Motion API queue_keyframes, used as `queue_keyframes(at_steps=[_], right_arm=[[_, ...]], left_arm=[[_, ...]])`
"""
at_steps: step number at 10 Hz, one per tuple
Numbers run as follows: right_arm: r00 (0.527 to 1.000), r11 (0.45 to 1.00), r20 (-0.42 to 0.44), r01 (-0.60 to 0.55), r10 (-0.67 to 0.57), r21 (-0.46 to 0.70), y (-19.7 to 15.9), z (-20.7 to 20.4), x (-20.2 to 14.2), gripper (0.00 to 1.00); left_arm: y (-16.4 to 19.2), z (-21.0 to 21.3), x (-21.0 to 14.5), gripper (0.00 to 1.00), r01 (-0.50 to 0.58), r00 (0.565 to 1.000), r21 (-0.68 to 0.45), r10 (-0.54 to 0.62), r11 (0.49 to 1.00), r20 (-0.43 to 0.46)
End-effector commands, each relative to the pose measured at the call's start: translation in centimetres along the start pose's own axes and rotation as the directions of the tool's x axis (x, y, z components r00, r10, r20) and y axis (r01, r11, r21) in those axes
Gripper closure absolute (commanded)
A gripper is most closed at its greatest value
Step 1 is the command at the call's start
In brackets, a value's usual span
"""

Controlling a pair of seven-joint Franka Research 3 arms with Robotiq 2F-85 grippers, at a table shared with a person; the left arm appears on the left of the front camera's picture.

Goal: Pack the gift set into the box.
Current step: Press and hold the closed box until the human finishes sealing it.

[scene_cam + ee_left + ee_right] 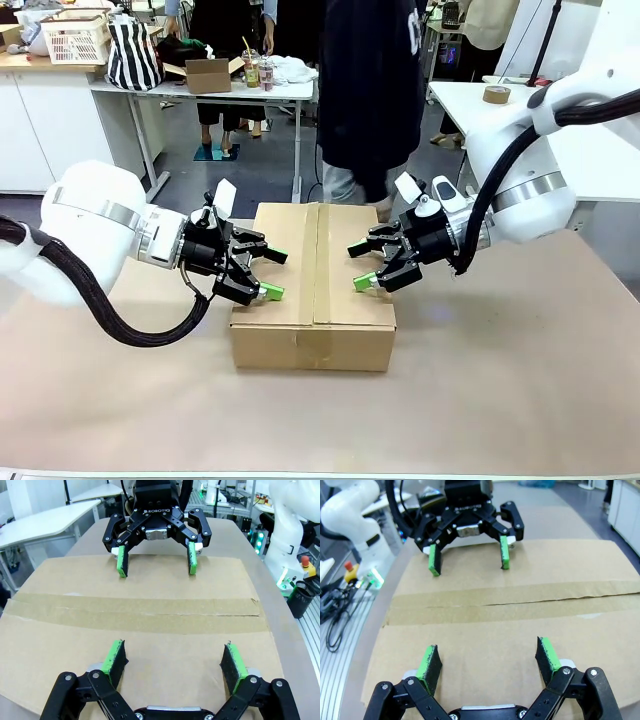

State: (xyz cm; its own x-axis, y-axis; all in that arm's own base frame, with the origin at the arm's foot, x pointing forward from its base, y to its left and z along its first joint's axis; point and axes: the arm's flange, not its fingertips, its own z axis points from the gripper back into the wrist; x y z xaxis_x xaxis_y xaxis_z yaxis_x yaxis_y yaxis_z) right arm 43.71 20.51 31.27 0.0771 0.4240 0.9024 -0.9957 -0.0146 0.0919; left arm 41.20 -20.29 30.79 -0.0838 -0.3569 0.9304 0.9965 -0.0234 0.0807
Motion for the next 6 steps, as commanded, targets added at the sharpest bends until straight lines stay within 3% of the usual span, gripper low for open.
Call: queue_keyframes(at_steps=[1,6], right_arm=[[1.0,1.0,-0.003,0.004,-0.004,0.0,0.05,-0.06,-0.22,0.0],[1.0,1.0,-0.003,0.004,-0.004,0.0,0.05,-0.06,-0.22,0.0]], left_arm=[[-0.18,-0.14,-0.18,0.0,0.011,1.0,0.003,-0.011,1.0,0.003],[-0.18,-0.14,-0.18,0.0,0.011,1.0,0.003,-0.011,1.0,0.003]])
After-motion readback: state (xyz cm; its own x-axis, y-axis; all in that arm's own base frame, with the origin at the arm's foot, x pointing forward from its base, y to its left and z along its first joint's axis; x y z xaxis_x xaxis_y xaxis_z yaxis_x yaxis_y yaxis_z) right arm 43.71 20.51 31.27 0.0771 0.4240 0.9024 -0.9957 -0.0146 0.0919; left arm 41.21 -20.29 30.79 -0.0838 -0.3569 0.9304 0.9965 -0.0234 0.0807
